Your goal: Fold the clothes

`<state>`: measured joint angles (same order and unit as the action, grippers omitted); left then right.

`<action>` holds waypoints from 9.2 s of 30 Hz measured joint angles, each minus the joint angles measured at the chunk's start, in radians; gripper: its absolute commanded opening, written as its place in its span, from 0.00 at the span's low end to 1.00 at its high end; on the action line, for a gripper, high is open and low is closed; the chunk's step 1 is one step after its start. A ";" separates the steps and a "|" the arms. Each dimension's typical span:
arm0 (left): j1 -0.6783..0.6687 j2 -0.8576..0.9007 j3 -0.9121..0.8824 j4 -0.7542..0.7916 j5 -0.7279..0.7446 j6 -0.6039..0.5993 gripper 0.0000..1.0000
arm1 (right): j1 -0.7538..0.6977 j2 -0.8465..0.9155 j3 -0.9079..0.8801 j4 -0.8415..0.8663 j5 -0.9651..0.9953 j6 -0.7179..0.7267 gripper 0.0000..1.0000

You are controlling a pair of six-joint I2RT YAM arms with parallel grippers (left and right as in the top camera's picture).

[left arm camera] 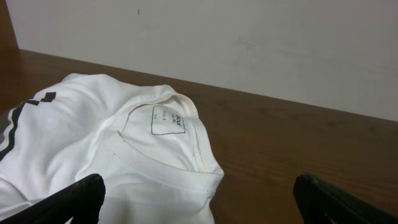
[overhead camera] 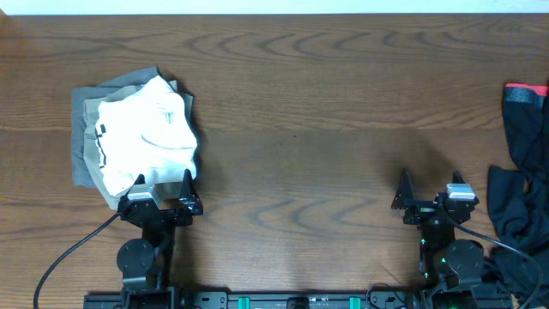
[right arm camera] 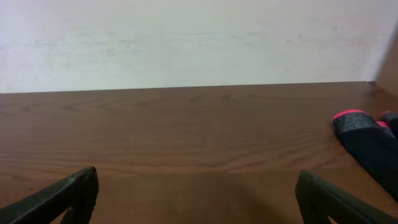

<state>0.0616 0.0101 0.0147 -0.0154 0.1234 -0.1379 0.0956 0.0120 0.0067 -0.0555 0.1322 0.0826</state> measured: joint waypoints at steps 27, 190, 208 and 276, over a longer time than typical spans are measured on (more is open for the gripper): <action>0.000 0.000 0.000 0.000 0.000 0.000 0.98 | 0.000 0.000 0.000 0.000 0.000 0.000 0.99; -0.177 1.234 1.249 -0.695 0.026 0.008 0.98 | 0.167 1.630 1.595 -0.409 -0.742 0.130 0.54; -0.177 1.269 1.249 -0.740 0.026 0.012 0.98 | -0.209 1.736 1.596 -0.869 -0.358 0.122 0.77; -0.183 1.338 1.249 -0.719 0.027 0.015 0.98 | -0.722 2.039 1.410 -0.874 -0.101 0.323 0.01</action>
<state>-0.1219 1.3483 1.2640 -0.7341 0.1501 -0.1226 -0.6266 2.0510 1.4170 -0.9291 0.0311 0.4061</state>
